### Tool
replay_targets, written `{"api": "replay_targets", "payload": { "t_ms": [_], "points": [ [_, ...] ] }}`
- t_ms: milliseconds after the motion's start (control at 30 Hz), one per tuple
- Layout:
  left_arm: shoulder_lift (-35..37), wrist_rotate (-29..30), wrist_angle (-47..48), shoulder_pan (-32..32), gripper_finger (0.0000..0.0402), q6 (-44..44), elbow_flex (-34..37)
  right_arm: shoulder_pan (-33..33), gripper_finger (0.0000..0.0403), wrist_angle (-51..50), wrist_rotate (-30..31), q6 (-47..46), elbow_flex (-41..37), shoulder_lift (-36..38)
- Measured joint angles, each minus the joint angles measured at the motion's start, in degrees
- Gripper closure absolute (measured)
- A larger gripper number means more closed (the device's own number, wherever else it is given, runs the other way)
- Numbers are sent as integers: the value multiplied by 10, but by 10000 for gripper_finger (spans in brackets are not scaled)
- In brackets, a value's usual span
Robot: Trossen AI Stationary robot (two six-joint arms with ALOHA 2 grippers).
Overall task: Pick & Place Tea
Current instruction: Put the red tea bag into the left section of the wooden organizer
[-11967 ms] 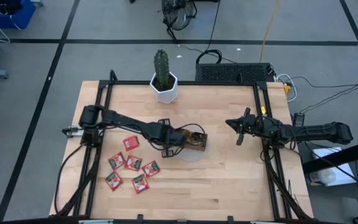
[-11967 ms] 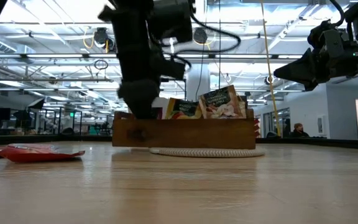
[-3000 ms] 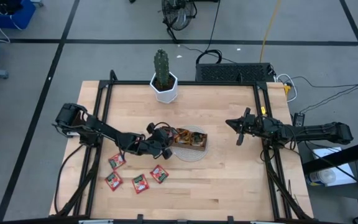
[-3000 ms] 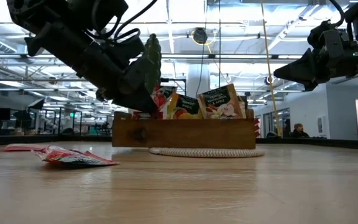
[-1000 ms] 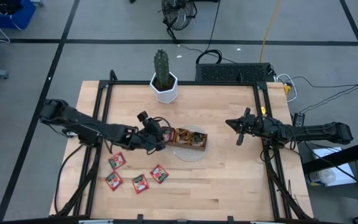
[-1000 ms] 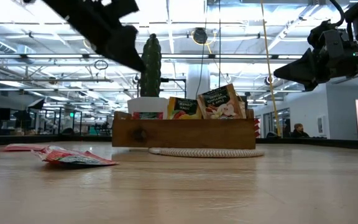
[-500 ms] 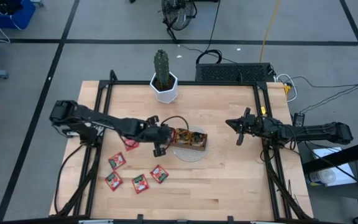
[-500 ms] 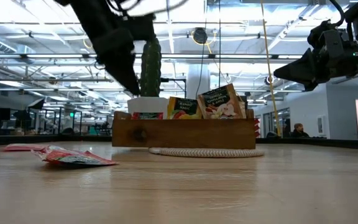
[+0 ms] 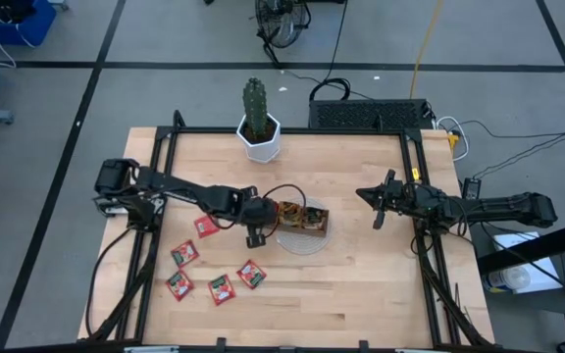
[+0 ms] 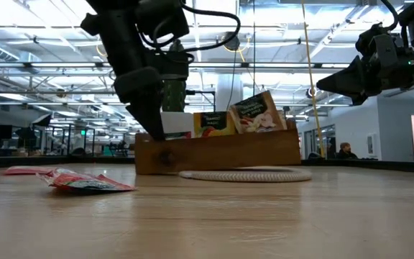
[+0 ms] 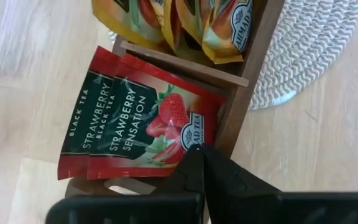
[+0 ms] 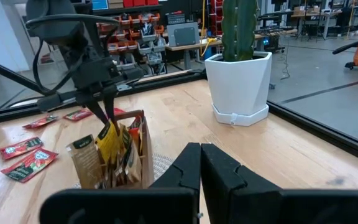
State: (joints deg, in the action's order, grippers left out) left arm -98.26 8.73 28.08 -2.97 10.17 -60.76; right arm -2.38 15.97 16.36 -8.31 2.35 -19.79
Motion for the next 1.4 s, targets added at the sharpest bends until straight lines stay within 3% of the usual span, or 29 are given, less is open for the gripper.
{"api": "replay_targets", "payload": {
  "t_ms": [400,967,1233,1400],
  "points": [
    [-2,22,70,5,401,-42,-81,0,403,0,0,0,0,0],
    [-3,-2,72,33,401,-55,-71,0,403,0,0,0,0,0],
    [-80,-27,60,31,401,-58,-73,0,403,0,0,0,0,0],
    [-90,-28,60,29,401,-55,-75,0,403,0,0,0,0,0]
  ]
}}
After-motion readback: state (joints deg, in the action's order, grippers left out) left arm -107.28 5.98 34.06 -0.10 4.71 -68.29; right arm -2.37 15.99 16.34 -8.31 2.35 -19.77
